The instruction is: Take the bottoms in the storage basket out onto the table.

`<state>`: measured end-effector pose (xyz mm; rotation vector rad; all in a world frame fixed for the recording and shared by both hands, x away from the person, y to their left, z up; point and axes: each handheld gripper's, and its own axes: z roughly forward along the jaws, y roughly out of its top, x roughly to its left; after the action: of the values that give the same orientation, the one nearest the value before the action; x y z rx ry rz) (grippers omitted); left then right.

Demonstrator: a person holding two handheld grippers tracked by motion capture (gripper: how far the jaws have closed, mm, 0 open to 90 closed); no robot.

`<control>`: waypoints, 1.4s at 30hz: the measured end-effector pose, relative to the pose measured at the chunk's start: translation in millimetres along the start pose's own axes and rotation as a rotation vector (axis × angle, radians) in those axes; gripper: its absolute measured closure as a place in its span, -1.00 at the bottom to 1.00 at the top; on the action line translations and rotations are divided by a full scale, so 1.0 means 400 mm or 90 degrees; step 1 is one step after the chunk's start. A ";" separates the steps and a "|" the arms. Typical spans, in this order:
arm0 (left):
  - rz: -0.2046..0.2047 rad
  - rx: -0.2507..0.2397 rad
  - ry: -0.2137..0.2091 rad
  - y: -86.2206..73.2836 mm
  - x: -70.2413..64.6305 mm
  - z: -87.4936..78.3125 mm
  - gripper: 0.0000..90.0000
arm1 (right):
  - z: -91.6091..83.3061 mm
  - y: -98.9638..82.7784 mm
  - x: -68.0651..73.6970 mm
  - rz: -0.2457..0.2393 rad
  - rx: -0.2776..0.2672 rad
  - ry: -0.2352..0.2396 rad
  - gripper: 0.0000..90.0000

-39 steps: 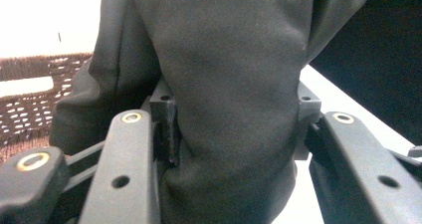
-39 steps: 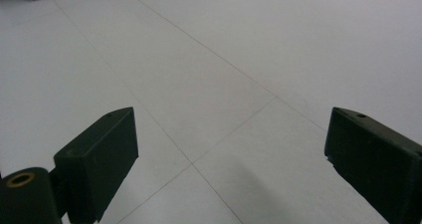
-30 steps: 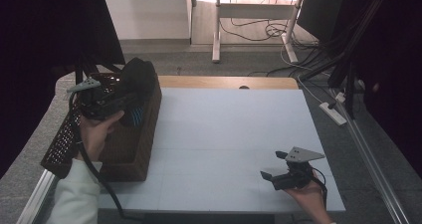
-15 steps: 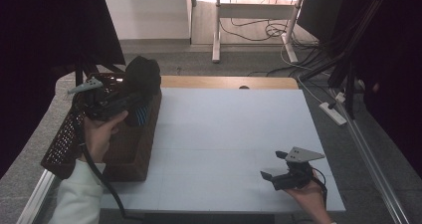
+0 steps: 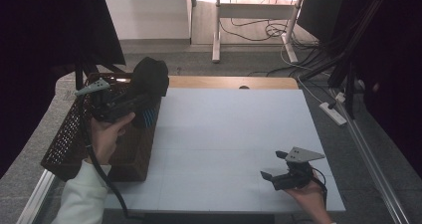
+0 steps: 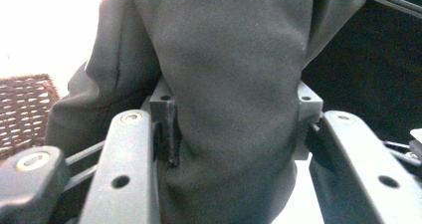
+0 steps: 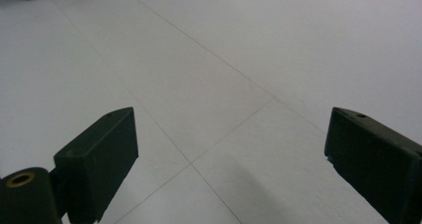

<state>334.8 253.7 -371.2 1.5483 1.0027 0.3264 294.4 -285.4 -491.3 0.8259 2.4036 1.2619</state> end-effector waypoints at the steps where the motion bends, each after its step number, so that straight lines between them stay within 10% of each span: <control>1: 0.002 0.001 -0.002 0.000 -0.003 0.002 0.18 | 0.000 0.000 0.000 0.000 0.000 0.000 -0.85; 10: -0.017 -0.002 -0.055 -0.004 -0.019 0.019 0.18 | 0.000 0.000 0.000 0.000 -0.001 0.000 -0.86; 42: 0.024 0.047 -0.092 -0.024 -0.100 0.089 0.18 | -0.002 0.001 0.001 -0.001 -0.002 -0.003 -0.85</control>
<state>332.3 199.5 -376.2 1.6343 0.8820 0.2031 293.8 -285.3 -490.5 0.8241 2.3974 1.2622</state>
